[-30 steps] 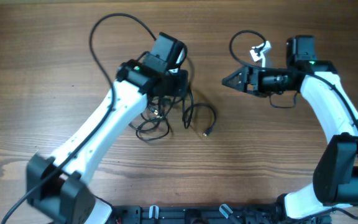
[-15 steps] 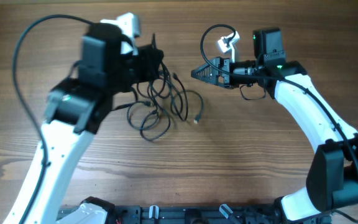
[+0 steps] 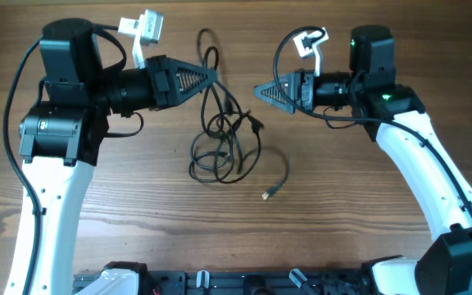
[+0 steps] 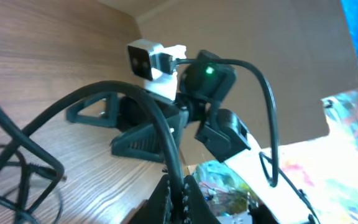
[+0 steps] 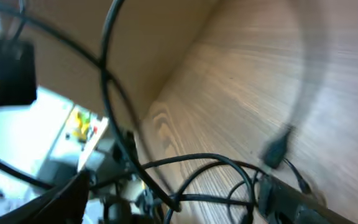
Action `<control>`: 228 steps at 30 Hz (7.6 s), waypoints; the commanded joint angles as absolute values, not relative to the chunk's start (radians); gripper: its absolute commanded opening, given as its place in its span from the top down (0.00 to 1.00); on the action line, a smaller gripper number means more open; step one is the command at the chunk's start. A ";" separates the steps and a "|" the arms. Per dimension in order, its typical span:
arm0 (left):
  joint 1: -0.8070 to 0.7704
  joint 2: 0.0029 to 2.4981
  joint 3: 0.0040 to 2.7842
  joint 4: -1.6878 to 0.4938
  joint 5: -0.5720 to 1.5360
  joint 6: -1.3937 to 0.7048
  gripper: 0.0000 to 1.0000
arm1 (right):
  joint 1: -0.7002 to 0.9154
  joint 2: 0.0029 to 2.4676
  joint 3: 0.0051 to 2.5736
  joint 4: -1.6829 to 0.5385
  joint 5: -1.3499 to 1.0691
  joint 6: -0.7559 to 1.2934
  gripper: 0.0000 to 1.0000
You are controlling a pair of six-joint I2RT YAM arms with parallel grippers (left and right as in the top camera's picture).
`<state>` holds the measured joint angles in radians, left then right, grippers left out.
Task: Untangle cables
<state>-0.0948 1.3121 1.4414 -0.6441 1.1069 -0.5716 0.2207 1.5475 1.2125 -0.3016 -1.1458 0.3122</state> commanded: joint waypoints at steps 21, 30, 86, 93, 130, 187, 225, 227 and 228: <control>-0.083 1.311 1.461 -0.619 1.018 -0.622 0.96 | 0.421 1.532 1.216 -0.148 -0.920 0.344 0.96; 0.001 1.353 1.460 -0.891 0.373 -0.604 0.96 | 0.253 1.339 1.216 -0.397 -1.055 0.259 0.96; 0.041 1.375 1.731 -0.764 0.868 -0.372 0.96 | -0.055 1.520 1.216 -0.654 -0.920 0.107 0.66; 0.041 1.224 1.746 -0.472 0.867 -0.797 0.96 | 0.009 1.480 1.216 -0.459 -1.126 0.138 0.45; 0.042 1.205 1.746 -0.142 1.183 -1.175 0.96 | 0.239 1.420 1.215 -0.150 -1.284 0.061 0.12; 0.042 1.583 1.734 -1.198 0.421 -0.340 0.00 | 0.391 1.475 1.919 -0.670 -0.251 0.261 0.96; 0.041 1.584 1.734 -1.199 0.402 -0.317 0.00 | 0.026 1.698 1.935 -0.323 0.376 -0.174 0.96; 0.041 1.584 1.734 -1.198 0.402 -0.317 0.00 | -0.093 1.699 1.935 -0.347 0.200 -0.106 0.96; 0.041 1.584 1.734 -1.197 0.401 -0.317 0.00 | -0.173 1.705 1.935 -0.352 0.104 -0.054 0.96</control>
<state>0.0460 1.5867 1.7382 -1.1980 0.4156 -0.3439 -0.0044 1.7111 1.9194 -0.3443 0.3988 -0.2024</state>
